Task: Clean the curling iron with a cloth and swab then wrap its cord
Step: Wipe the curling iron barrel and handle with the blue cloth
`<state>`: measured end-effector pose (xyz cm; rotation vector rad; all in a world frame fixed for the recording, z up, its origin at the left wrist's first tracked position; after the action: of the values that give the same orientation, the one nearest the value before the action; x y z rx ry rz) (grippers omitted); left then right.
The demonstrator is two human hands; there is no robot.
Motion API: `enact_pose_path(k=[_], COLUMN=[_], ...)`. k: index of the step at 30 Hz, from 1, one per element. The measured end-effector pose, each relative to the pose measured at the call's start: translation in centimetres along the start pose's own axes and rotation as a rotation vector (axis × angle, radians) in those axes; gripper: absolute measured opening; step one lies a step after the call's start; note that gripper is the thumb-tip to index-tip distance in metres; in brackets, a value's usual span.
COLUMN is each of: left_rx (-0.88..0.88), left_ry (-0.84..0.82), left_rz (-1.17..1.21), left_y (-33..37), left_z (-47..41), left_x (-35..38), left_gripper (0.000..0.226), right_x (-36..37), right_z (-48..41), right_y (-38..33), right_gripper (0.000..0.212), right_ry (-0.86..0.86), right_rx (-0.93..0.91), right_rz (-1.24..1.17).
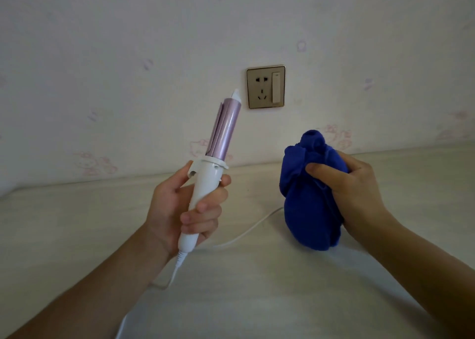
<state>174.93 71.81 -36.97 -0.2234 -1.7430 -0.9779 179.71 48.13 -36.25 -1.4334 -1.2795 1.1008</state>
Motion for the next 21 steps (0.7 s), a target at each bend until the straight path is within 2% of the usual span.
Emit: enact_pose_path(k=[5, 12, 21], left_rx=[-0.028, -0.061, 0.033], left_ry=[-0.043, -0.091, -0.041], left_rz=[0.06, 0.079, 0.016], left_y=[-0.32, -0.9, -0.44], left_z=[-0.19, -0.36, -0.31], left_x=[-0.37, -0.12, -0.46], left_gripper=[0.069, 0.07, 0.062], right_x=[0.35, 0.44, 0.83], right_z=[0.04, 0.15, 0.3], right_y=[-0.12, -0.1, -0.25], right_gripper=[0.011, 0.01, 0.014], right_ry=[-0.036, -0.041, -0.065], right_rx=[-0.026, -0.02, -0.017], right_rz=[0.013, 0.017, 0.018])
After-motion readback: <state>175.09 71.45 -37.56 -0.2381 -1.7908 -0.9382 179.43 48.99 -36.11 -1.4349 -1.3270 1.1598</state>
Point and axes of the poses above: each hand's wrist, its own z-axis away from the middle knuckle, its own x-axis out of the palm, y = z × x, the point moved 7 cm from there along -z, towards the middle knuckle, and after that the axes turned 9 degrees about z, right-handed, at the moved point
